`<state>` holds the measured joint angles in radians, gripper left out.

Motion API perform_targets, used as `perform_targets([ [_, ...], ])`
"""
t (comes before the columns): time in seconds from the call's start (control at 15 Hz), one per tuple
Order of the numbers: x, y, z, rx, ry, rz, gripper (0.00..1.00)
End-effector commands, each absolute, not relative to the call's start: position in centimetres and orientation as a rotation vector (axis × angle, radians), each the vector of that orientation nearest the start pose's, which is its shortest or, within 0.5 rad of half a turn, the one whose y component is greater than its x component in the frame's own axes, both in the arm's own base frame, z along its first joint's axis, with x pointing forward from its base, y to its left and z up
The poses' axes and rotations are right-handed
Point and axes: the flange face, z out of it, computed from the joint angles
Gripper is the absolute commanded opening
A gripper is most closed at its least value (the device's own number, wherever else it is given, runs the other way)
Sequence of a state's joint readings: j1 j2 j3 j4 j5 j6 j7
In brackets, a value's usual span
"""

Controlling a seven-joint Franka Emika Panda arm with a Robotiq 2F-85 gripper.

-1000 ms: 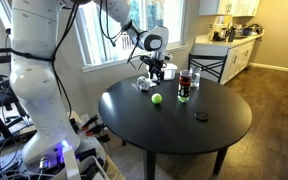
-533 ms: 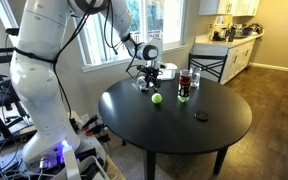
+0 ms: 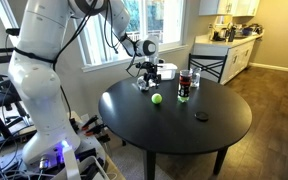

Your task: Put the tennis ball in the black container.

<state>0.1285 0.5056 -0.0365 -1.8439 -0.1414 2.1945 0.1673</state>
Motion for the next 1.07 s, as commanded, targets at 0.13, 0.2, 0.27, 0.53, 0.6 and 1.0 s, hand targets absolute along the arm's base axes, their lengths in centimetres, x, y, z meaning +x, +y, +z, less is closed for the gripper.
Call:
perform_targets([
  [0.13,61.7,4.2,22.2,-3.276,-0.023,0.302,1.0],
  [0.2,61.6,4.0,21.9,-3.268,-0.013,0.303,1.0],
  [0.27,61.5,3.8,21.7,-3.261,-0.006,0.301,1.0],
  [0.53,61.5,2.9,22.0,-3.263,0.016,0.299,1.0],
  [0.6,61.5,2.7,22.2,-3.265,0.013,0.303,1.0],
  [1.0,61.1,1.4,22.2,-3.251,0.007,0.29,1.0],
])
